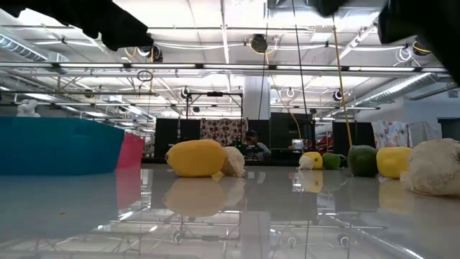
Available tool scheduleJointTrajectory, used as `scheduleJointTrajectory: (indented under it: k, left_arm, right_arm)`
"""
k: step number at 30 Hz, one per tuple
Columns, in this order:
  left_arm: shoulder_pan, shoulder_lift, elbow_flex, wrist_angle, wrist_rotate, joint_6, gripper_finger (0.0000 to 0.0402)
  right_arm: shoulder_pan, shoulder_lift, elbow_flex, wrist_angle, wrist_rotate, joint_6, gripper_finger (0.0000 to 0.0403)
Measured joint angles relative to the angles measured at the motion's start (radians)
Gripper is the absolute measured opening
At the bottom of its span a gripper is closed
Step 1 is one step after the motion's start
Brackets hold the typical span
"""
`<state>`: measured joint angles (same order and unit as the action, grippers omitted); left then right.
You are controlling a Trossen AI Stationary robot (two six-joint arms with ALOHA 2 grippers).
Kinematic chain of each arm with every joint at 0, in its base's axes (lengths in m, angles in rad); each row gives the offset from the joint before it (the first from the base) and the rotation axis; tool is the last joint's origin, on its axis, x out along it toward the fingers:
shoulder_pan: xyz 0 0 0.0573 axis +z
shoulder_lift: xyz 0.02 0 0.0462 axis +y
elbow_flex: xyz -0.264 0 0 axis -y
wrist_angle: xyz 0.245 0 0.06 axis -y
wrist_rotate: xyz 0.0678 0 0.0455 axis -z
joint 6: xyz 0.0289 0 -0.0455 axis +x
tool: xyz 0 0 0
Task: Sort produce into baskets
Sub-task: Put the white garlic into the pink bin
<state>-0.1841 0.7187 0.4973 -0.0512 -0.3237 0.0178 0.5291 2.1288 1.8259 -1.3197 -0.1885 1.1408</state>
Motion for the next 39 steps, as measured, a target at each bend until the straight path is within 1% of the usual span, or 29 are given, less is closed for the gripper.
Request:
scheduleJointTrajectory:
  k: [3, 9, 19, 23, 26, 29, 36, 39]
  left_arm:
    - [0.000, 0.005, 0.000, 0.001, 0.000, 0.021, 0.0263]
    - [0.000, 0.007, 0.000, 0.000, 0.000, 0.022, 0.0263]
    - [0.000, 0.008, 0.000, -0.003, 0.000, 0.014, 0.0263]
    - [0.000, 0.008, 0.000, -0.003, 0.000, 0.014, 0.0263]
    - [0.000, 0.008, 0.000, -0.003, 0.000, 0.014, 0.0263]
    - [0.000, 0.008, 0.000, -0.003, 0.000, 0.014, 0.0263]
    - [0.000, 0.008, 0.000, -0.003, 0.000, 0.012, 0.0263]
    - [0.000, 0.007, 0.000, -0.003, 0.000, 0.010, 0.0263]
  right_arm:
    - [-0.040, 0.001, -0.038, 0.005, -0.002, 0.044, 0.0178]
    - [-0.077, 0.001, -0.046, 0.057, -0.024, 0.048, 0.0178]
    - [-0.073, 0.001, -0.046, 0.045, -0.024, 0.069, 0.0178]
    - [-0.061, 0.001, -0.046, 0.043, 0.035, 0.067, 0.0178]
    - [-0.060, 0.001, -0.046, 0.034, 0.037, 0.073, 0.0183]
    - [-0.067, 0.001, -0.046, 0.034, 0.038, 0.074, 0.0200]
    - [-0.067, 0.001, -0.046, 0.034, 0.048, 0.050, 0.0266]
    - [-0.060, 0.001, -0.046, 0.035, 0.056, 0.051, 0.0286]
